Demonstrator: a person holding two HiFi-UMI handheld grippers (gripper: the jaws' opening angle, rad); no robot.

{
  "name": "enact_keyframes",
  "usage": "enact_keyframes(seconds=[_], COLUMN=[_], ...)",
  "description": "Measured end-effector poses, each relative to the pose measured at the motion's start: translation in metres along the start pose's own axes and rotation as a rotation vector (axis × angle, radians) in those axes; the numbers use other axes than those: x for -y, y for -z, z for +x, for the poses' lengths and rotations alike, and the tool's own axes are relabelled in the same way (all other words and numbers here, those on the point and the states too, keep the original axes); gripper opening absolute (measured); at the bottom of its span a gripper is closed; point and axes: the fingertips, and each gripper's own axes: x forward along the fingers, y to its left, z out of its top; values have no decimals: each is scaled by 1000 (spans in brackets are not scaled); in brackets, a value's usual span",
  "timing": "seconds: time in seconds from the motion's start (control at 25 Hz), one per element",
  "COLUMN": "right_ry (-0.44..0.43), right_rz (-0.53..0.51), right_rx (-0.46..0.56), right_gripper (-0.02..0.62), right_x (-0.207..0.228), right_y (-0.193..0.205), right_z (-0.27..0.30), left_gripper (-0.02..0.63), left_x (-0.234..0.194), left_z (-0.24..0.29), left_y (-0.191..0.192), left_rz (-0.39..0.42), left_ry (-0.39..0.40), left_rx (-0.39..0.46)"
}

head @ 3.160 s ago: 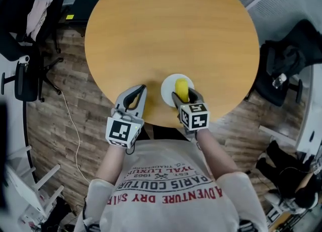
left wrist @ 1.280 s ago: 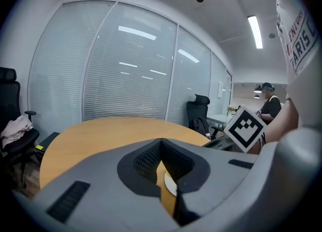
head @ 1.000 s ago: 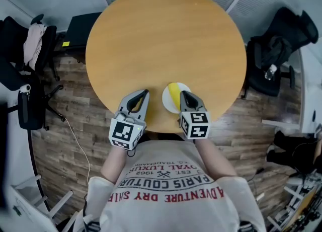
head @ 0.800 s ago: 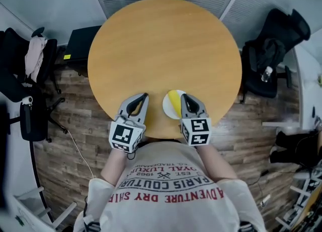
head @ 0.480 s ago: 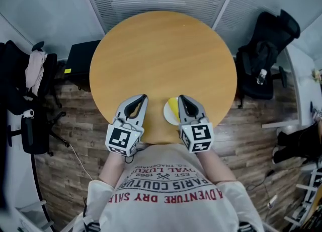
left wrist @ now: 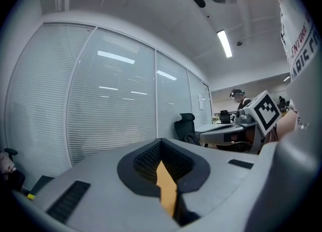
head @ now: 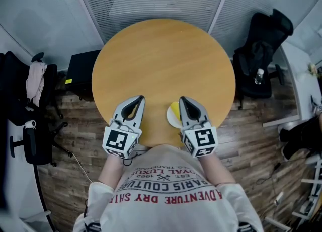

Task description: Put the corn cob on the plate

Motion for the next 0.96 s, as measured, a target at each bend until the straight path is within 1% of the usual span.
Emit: enact_keyframes(seconds=[0.2, 0.44, 0.76, 0.96], right_ry=[2, 16, 21, 19], right_rz=[1, -13, -21, -23], right_rx=[-6, 16, 5, -4], right_gripper=[28, 28, 28, 28], right_x=[-7, -11, -11, -10], right_y=[-1, -4, -6, -5], right_z=[2, 2, 4, 4], left_gripper=[32, 32, 32, 32], left_x=[-4, -11, -14, -13], left_z=[-3, -5, -5, -4], left_y=[-3, -1, -1, -1], left_rz=[-11, -20, -34, -23], left_ry=[2, -9, -11, -7], left_rx=[10, 3, -2, -13])
